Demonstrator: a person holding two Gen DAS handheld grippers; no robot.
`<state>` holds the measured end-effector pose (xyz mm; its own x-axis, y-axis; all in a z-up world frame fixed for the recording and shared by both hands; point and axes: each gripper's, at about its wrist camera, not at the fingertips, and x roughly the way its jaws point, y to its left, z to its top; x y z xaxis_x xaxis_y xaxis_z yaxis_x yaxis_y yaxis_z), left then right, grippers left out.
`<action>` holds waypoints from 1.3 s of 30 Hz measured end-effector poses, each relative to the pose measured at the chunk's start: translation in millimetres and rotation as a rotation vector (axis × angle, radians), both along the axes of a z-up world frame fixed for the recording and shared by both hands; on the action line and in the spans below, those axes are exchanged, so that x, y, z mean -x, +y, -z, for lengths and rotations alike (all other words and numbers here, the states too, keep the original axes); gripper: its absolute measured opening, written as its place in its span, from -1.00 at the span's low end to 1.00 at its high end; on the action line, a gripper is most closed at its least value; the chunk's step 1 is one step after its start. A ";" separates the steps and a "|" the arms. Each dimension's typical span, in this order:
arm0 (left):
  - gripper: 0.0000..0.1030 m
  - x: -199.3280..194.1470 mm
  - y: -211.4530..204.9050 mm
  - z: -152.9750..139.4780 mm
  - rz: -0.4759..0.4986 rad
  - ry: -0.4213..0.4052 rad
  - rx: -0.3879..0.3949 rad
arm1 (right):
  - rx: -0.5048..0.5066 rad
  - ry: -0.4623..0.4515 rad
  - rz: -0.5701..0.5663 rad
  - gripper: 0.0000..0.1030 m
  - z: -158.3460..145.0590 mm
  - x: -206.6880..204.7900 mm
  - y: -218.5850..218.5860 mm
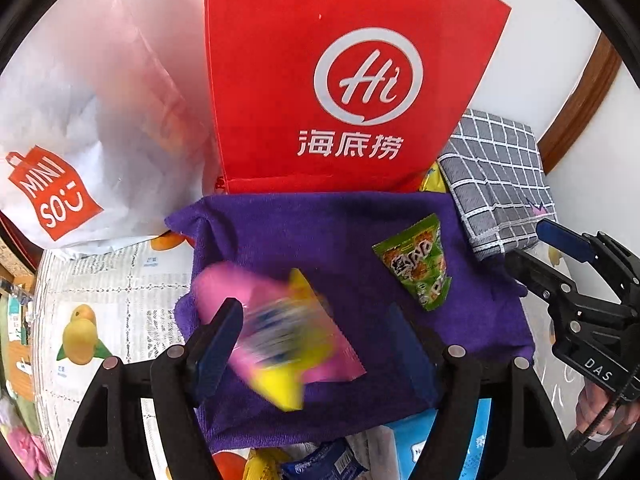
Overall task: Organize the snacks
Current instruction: 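Withdraw both tools and move toward the remaining snack pile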
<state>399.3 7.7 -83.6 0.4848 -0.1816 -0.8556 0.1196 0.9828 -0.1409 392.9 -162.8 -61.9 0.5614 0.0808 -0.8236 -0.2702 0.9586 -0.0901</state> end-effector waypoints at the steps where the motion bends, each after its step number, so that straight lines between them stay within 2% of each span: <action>1: 0.43 3.2 0.1 -4.5 0.004 -0.018 0.001 | -0.016 -0.002 -0.004 0.16 -3.3 1.4 0.0; 7: 0.43 26.7 5.3 -33.5 0.013 -0.105 0.013 | -0.015 -0.034 -0.033 0.18 -18.1 14.9 7.9; 10: 0.43 40.8 8.5 -42.1 0.014 -0.112 0.012 | -0.006 -0.069 -0.033 0.29 -28.4 25.9 11.4; 15: 0.43 80.0 22.7 -71.7 0.014 -0.190 -0.049 | -0.006 -0.115 0.013 0.36 -45.1 51.7 8.8; 18: 0.43 96.4 33.8 -84.3 -0.002 -0.201 -0.022 | -0.021 -0.095 0.045 0.37 -52.3 68.0 1.0; 20: 0.43 107.6 38.3 -89.4 -0.009 -0.204 -0.007 | -0.049 -0.094 0.083 0.51 -58.5 82.0 -8.1; 23: 0.43 129.2 39.0 -95.4 -0.006 -0.219 0.000 | -0.085 -0.098 0.110 0.66 -66.7 104.8 -19.7; 25: 0.43 147.2 38.8 -101.1 0.001 -0.243 0.001 | -0.077 -0.093 0.123 0.68 -70.3 124.0 -24.8; 30: 0.43 179.7 35.2 -109.6 0.017 -0.281 0.003 | -0.016 -0.115 0.132 0.68 -72.4 163.4 -29.9; 36: 0.43 211.1 31.7 -107.6 0.018 -0.295 0.009 | -0.103 -0.167 0.191 0.68 -77.1 202.9 -48.2; 39: 0.43 224.3 32.6 -100.8 0.010 -0.294 0.024 | -0.102 -0.172 0.187 0.68 -76.0 217.7 -49.7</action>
